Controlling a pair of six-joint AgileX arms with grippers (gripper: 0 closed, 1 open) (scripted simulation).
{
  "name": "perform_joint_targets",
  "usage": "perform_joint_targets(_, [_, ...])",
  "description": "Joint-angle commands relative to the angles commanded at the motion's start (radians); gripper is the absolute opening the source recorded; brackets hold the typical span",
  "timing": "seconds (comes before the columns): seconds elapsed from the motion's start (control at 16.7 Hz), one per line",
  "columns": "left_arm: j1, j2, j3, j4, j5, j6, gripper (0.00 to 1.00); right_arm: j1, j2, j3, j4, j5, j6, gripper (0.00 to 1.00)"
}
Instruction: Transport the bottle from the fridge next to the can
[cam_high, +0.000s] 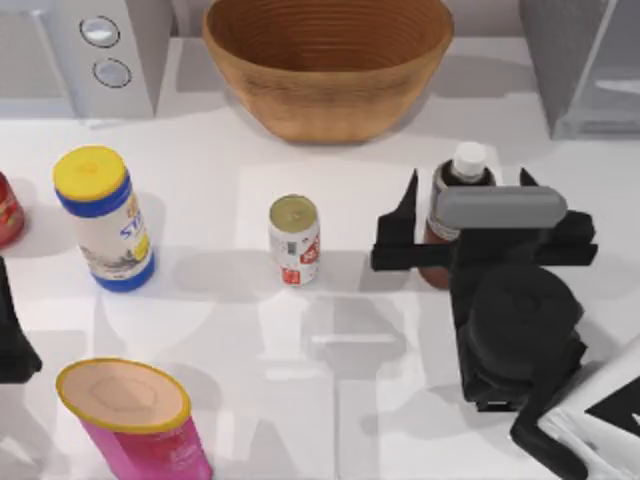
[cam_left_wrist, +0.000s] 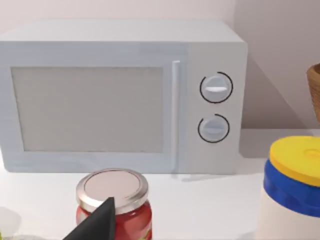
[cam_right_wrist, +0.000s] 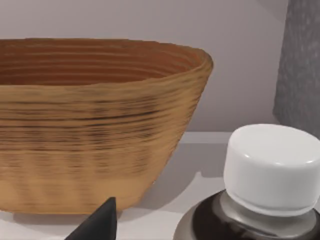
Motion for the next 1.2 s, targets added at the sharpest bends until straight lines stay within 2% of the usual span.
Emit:
perform_joint_targets(0.24, [0.0, 0.0, 0.0, 0.0, 0.0, 0.0, 1.0, -0.011, -0.026, 0.008, -0.019, -0.017, -0.002, 1.0])
perform_joint_targets(0.48, [0.0, 0.0, 0.0, 0.0, 0.0, 0.0, 1.0, -0.076, -0.212, 0.001, -0.128, -0.103, -0.007, 1.0])
perform_joint_targets(0.78, [0.0, 0.0, 0.0, 0.0, 0.0, 0.0, 1.0, -0.239, -0.623, -0.087, -0.384, -0.286, -0.012, 1.0])
perform_joint_targets(1.2, [0.0, 0.0, 0.0, 0.0, 0.0, 0.0, 1.0, -0.522, -1.282, -0.299, -0.865, -0.579, -0.011, 1.0])
